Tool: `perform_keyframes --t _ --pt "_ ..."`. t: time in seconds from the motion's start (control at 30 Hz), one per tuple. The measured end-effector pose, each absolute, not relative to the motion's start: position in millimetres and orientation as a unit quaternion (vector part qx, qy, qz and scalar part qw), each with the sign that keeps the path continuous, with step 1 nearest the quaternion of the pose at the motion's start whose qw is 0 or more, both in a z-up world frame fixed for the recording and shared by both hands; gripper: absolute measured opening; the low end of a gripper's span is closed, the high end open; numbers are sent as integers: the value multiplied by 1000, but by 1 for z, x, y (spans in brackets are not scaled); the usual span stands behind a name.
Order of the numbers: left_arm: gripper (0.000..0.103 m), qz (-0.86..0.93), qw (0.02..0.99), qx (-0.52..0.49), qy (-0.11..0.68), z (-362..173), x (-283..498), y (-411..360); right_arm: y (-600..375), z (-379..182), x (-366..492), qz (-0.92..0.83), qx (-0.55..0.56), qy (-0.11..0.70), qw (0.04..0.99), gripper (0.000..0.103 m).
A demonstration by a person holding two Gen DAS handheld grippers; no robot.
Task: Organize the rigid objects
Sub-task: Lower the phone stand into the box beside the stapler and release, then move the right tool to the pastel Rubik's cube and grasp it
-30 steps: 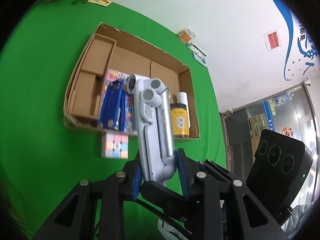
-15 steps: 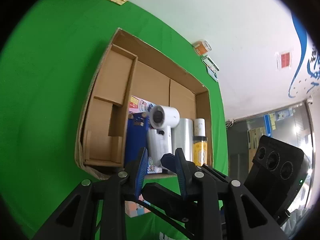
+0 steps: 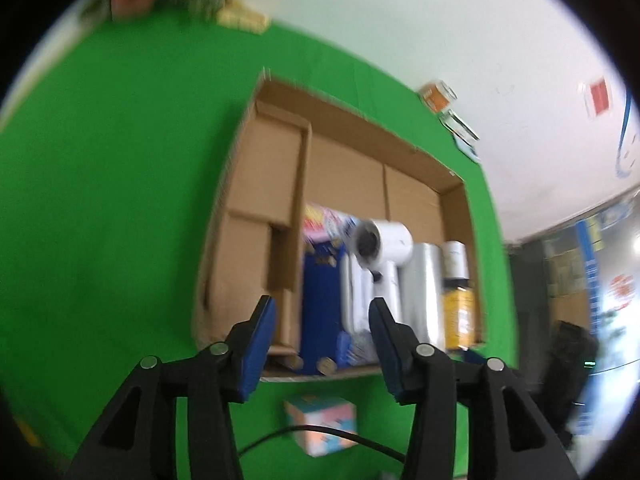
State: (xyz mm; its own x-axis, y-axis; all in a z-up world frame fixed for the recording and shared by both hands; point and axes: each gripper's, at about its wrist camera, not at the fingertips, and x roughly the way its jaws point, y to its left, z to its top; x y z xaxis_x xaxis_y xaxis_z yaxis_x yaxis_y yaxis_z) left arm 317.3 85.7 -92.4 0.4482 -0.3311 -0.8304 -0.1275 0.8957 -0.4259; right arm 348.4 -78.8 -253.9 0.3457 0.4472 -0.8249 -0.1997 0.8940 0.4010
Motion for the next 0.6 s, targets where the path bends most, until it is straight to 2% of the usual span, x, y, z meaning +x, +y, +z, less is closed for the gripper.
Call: perform_keyframes --t 0.07,0.17,0.23,0.27,0.3,0.33,0.47,0.6 --pt "74 -17 846 -169 506 -76 306 81 -79 -247 340 203 83 519 826 102" --pt "75 6 851 -146 505 -69 287 82 -72 -244 320 239 29 496 834 102" --pt "73 -9 839 -161 520 -76 275 84 -63 -247 301 278 -10 487 828 102" --pt "65 -20 830 -170 530 -81 268 84 -56 -253 292 297 -33 491 819 102" --pt "51 -26 823 -176 540 -87 262 83 -49 -259 285 312 -51 495 809 102" --pt "47 -32 807 -183 561 -97 255 82 -41 -271 275 327 -74 499 799 102" --pt "49 33 760 -179 624 -137 229 81 -12 -307 256 342 -117 518 776 102" --pt "49 92 738 -200 638 -157 199 99 2 -331 285 276 -33 573 771 102"
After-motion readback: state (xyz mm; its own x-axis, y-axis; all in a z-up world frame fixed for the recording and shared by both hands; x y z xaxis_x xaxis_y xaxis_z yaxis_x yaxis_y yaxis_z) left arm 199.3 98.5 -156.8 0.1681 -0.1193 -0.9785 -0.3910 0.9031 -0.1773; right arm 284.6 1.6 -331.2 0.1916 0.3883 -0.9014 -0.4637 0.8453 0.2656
